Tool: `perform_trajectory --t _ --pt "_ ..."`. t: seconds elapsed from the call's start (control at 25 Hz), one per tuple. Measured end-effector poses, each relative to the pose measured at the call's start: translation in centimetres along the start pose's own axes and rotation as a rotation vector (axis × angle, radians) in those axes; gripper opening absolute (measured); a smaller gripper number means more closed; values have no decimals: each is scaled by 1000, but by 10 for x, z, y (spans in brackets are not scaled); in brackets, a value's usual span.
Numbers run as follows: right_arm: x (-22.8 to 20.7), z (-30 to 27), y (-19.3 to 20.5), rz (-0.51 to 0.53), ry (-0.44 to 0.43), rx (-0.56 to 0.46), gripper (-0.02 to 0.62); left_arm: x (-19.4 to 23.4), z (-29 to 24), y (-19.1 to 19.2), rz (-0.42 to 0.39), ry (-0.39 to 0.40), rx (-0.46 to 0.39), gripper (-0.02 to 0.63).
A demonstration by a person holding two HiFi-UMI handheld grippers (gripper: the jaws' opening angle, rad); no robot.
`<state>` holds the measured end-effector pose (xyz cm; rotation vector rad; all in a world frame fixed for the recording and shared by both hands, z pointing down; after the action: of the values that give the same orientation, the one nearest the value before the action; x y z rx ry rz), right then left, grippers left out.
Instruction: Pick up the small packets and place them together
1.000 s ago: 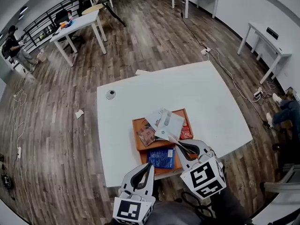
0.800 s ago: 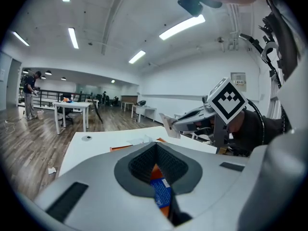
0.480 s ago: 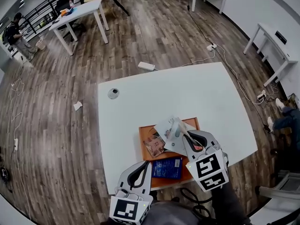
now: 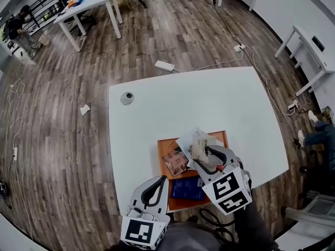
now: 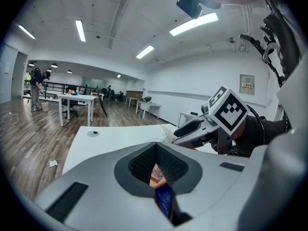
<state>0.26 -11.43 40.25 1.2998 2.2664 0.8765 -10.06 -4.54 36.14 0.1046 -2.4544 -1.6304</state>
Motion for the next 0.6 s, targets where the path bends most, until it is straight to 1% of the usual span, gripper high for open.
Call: perform_trajectory --t 0.08,0.2,0.4,0.6 --pt "3 0 1 3 -18 -1 212 -2 1 0 3 4 2 3" --pt "6 0 2 3 -22 -11 225 -5 3 2 -2 6 2 3" --pt "11 5 3 9 -8 -28 225 -6 10 3 -11 -3 -6 3" --pt "15 20 7 16 17 -50 225 -19 20 6 -15 9 -8 3"
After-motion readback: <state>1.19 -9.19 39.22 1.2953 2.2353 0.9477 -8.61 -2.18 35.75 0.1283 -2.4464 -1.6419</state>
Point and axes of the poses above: the fingertips, and each gripper's own axes: z backward along the fingers, x to its left, y out of its underside, the point moved 1 cm from there along z, backward along the fingers, and after that the axes turned 11 degrees about -y, right-handed, at the moved point
